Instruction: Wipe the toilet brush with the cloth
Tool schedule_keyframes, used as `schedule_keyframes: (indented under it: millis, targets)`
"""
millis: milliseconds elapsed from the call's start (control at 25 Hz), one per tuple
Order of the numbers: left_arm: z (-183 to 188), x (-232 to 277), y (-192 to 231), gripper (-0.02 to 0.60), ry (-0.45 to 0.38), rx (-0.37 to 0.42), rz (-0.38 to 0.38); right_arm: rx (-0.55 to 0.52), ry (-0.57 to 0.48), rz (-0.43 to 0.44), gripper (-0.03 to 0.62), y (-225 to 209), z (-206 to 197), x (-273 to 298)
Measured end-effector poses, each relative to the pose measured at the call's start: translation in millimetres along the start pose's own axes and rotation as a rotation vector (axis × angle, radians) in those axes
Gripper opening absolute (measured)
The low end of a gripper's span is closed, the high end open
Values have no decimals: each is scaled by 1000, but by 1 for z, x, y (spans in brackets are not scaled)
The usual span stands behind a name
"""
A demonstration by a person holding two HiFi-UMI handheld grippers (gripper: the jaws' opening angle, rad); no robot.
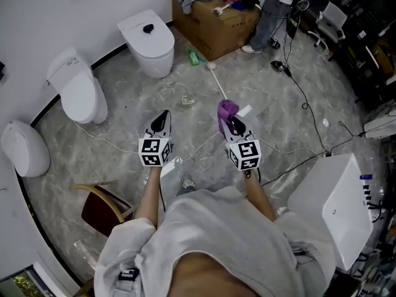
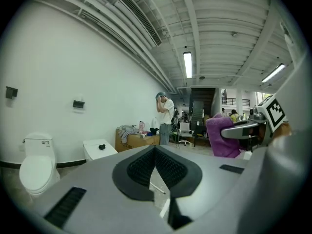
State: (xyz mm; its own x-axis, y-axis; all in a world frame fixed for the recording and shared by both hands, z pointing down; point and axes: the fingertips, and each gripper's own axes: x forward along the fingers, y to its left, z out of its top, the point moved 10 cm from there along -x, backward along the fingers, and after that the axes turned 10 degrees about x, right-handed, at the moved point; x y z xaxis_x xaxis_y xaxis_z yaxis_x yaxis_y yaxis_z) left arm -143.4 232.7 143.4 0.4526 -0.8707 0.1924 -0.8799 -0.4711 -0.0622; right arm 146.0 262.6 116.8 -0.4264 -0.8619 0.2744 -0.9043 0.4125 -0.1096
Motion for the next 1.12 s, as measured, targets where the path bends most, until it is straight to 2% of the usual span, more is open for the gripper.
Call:
schedule_keyframes:
  millis: [360, 560, 960, 1120]
  targets:
    - [-7, 54, 24, 18, 28, -13, -51, 33, 33, -32, 112, -19, -1, 39]
    - [-10, 84, 19, 18, 52, -3, -58, 56, 35, -9, 112, -40, -2, 65]
    - [9, 141, 31, 18, 109, 11, 42, 72, 53, 135, 112, -91, 21, 143]
    - [1, 159, 35, 18, 148, 9, 71, 77, 82, 173, 112, -107, 19, 170]
